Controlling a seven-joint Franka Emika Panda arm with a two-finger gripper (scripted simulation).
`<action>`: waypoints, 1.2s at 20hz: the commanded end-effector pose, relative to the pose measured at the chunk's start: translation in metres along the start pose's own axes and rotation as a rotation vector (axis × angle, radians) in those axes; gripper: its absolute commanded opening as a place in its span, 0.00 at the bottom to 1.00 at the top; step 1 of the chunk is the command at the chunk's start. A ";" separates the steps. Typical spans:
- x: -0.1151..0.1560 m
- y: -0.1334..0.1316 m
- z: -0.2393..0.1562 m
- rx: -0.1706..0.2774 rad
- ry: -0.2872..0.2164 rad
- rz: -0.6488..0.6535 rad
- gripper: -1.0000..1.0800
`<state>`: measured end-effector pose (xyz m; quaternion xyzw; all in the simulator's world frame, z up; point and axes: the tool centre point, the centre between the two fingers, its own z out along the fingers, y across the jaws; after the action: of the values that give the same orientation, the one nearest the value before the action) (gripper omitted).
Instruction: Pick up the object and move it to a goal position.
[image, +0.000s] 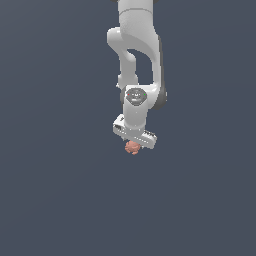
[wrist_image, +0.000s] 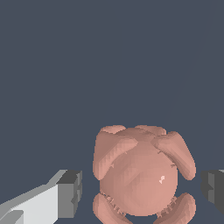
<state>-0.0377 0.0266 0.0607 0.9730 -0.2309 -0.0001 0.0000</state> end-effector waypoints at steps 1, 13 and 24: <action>0.000 0.000 0.012 0.000 0.000 0.001 0.96; 0.000 0.000 0.021 0.000 0.000 0.002 0.00; -0.002 -0.004 0.011 0.001 0.000 0.001 0.00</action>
<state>-0.0381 0.0293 0.0458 0.9728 -0.2316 -0.0005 -0.0001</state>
